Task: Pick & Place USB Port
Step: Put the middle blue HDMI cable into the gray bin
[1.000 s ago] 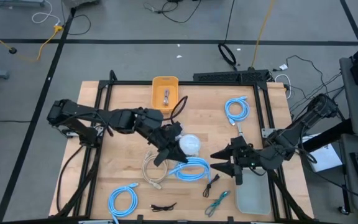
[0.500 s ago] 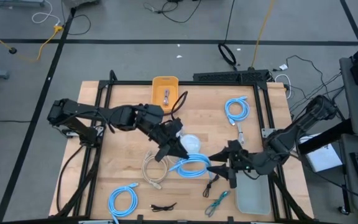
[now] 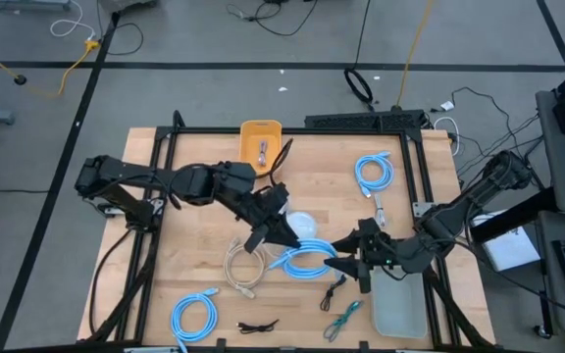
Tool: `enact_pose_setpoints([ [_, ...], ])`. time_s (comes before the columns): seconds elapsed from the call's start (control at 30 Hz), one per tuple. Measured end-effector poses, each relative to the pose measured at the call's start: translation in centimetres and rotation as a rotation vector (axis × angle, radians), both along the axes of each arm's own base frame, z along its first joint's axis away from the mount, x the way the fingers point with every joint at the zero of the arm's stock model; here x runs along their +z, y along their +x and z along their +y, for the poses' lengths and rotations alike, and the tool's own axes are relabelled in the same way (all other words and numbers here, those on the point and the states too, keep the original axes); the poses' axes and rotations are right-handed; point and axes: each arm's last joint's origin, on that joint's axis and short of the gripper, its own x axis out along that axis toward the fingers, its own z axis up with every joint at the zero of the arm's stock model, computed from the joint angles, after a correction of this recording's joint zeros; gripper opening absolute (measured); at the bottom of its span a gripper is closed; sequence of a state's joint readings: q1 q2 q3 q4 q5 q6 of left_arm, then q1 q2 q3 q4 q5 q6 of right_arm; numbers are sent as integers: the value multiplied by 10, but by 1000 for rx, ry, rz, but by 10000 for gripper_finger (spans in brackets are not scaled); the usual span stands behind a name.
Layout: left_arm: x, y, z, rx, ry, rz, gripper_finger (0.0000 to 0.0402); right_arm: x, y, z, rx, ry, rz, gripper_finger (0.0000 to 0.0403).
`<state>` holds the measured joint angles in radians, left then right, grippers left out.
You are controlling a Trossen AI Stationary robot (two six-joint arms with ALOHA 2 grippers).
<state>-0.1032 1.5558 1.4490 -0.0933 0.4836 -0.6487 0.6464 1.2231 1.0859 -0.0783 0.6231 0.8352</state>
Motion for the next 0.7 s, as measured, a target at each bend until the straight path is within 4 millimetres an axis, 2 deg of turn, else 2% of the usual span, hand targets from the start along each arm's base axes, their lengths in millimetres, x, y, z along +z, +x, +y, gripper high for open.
enact_pose_setpoints([
  [0.13, 0, 0, 5, 0, -4, 1, 12, -3, 2, 2, 0, -6, 7, 148],
  [0.37, 0, 0, 6, -2, -5, 0, 12, -5, 12, 3, 9, -16, -18, 34],
  [0.7, 0, 0, 7, -2, -10, 4, 19, -5, 16, -2, 10, 16, -14, 44],
])
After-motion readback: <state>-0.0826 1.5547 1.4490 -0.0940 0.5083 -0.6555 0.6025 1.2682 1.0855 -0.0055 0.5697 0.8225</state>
